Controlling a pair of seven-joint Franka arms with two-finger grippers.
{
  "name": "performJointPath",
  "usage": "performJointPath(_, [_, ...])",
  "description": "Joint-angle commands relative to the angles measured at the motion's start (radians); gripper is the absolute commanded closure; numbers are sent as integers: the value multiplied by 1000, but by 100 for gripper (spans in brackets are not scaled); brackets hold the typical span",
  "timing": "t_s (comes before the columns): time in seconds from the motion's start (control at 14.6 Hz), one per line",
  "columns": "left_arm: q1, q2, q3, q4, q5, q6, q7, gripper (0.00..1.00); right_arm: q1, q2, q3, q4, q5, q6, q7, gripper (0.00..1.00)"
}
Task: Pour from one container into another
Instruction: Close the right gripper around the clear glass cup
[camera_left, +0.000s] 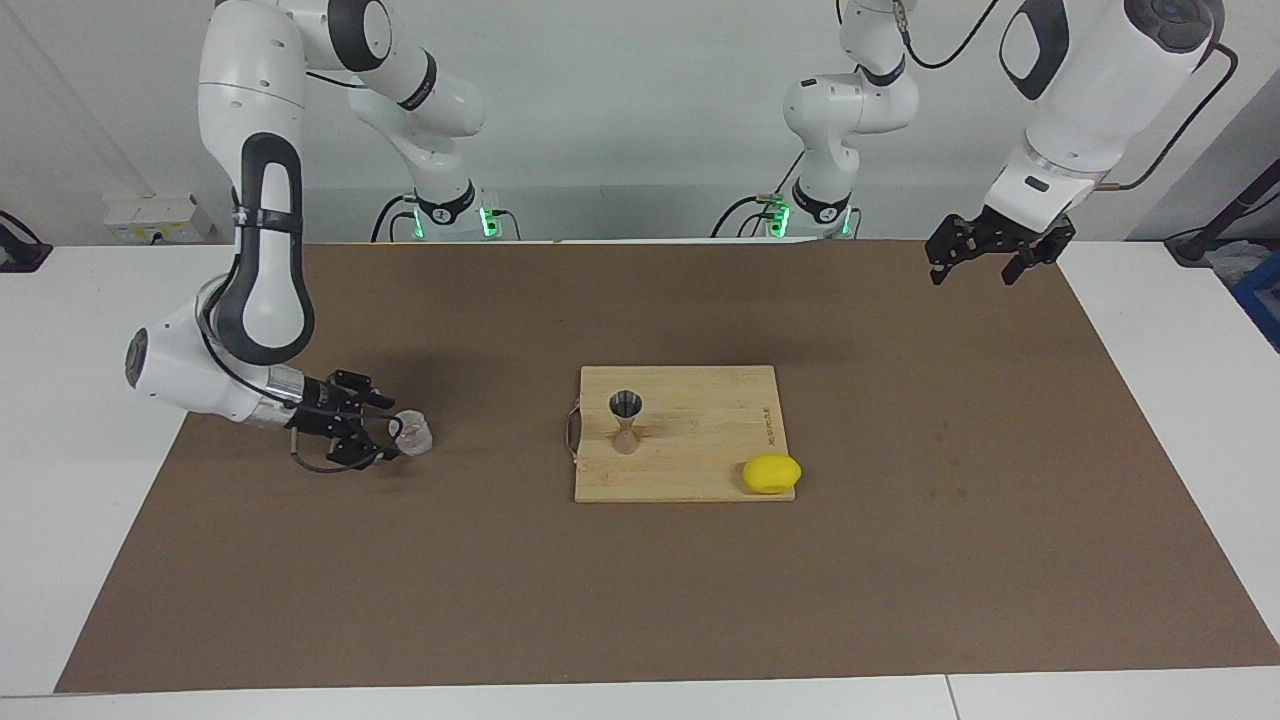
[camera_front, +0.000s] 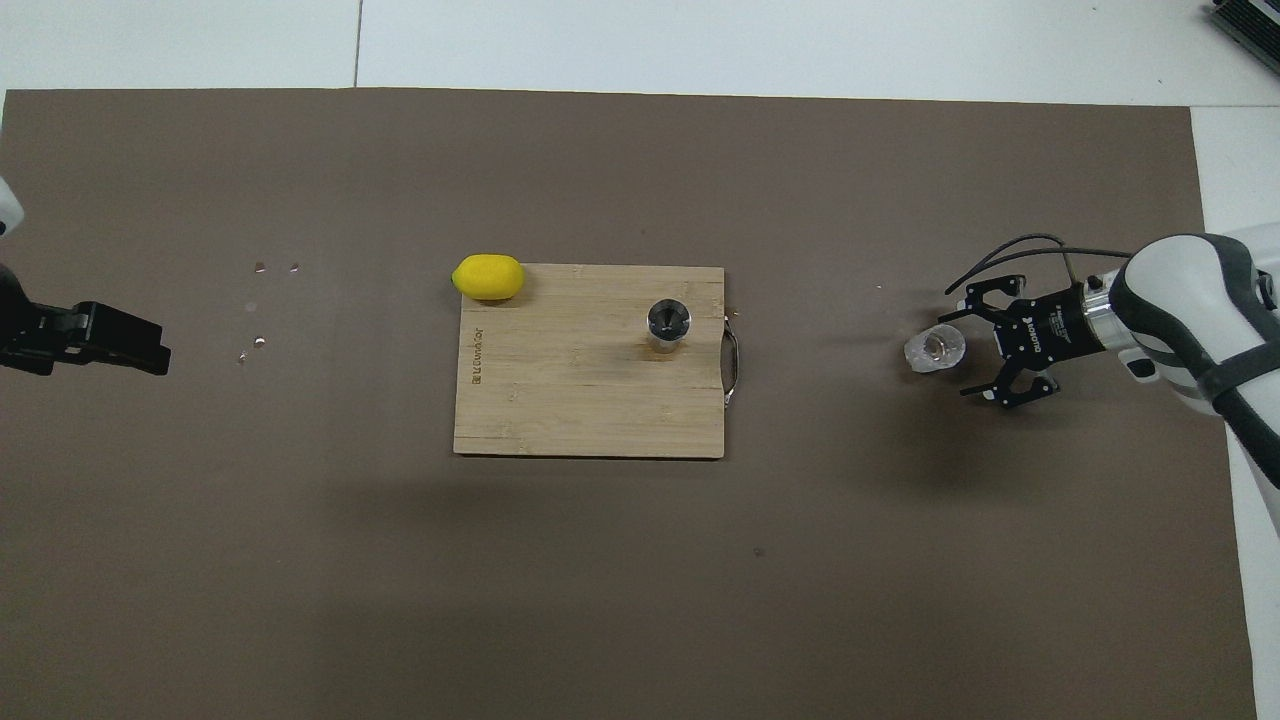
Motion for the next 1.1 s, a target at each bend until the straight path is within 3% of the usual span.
performJointPath(0.0, [-6, 25, 3, 47, -8, -42, 13, 0, 6, -27, 5, -41, 33, 37, -30, 0])
performJointPath(0.34, [-3, 16, -1, 18, -11, 33, 20, 0, 9, -27, 5, -42, 42, 39, -38, 0])
performJointPath(0.55, [11, 12, -18, 6, -11, 35, 25, 0, 9, -27, 5, -42, 50, 40, -40, 7])
performJointPath(0.68, [9, 9, -20, -4, -11, 35, 24, 0, 15, -27, 5, -41, 51, 39, -38, 25])
performJointPath(1.03, [3, -1, -18, -8, -13, 35, 13, 0, 14, -27, 5, -27, 99, 30, 11, 97])
